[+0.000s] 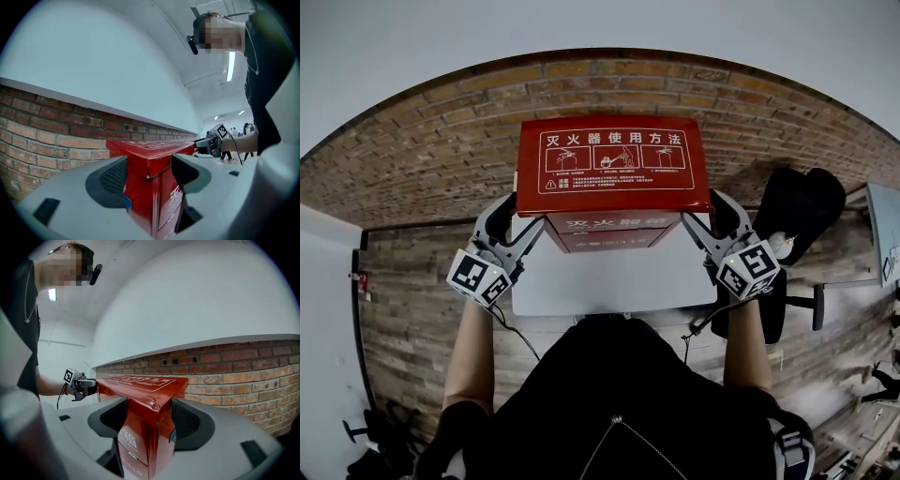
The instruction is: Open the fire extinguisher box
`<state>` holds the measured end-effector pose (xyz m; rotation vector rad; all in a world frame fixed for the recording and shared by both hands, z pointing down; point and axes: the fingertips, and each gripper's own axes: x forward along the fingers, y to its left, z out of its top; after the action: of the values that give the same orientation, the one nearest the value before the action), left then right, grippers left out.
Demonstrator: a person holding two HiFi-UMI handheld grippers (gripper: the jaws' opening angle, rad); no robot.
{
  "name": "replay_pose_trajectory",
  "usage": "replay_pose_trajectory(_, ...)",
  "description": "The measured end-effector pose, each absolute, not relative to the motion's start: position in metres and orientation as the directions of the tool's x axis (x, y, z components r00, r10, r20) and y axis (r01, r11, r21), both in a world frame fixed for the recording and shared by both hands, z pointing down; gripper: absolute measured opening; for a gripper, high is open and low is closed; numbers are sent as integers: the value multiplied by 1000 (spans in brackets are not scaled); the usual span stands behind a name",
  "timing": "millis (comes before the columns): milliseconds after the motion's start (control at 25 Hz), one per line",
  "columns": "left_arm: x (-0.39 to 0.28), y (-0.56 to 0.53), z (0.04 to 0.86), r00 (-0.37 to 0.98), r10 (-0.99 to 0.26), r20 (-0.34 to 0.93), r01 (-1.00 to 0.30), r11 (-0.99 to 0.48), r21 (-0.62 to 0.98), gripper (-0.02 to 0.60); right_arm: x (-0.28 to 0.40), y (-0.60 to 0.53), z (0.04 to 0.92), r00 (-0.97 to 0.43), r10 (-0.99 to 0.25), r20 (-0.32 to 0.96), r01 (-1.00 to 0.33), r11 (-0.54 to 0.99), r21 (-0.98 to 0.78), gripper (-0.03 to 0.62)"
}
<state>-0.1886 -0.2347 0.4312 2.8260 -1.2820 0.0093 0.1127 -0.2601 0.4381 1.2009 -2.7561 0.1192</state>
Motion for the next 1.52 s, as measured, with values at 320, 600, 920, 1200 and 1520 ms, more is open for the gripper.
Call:
replay_pose_trajectory(320,-188,-235,431,636,-771,15,-771,-636,34,321,115,-261,439,-660,-736,152,-746,666,-9,284)
replay_pose_trajectory(600,-189,-234,423,639,-768,35,-769,-637,50,318,115,-258,431,-666,-723,181,-734,679,16,282)
replay_pose_trajectory(920,-189,-246,371,637,-771,-6,-766,-634,111,319,116,-270,377,-719,-687,102,-694,718,-56,284)
replay_pose_trajectory(1200,-200,-284,319,583,-809,-73,-809,-587,46,305,107,-311,322,-701,-712,37,-709,701,71,284)
replay_pose_trajectory(1520,-201,-331,291,555,-827,-91,-829,-559,20,305,104,-361,296,-659,-752,11,-749,657,91,282)
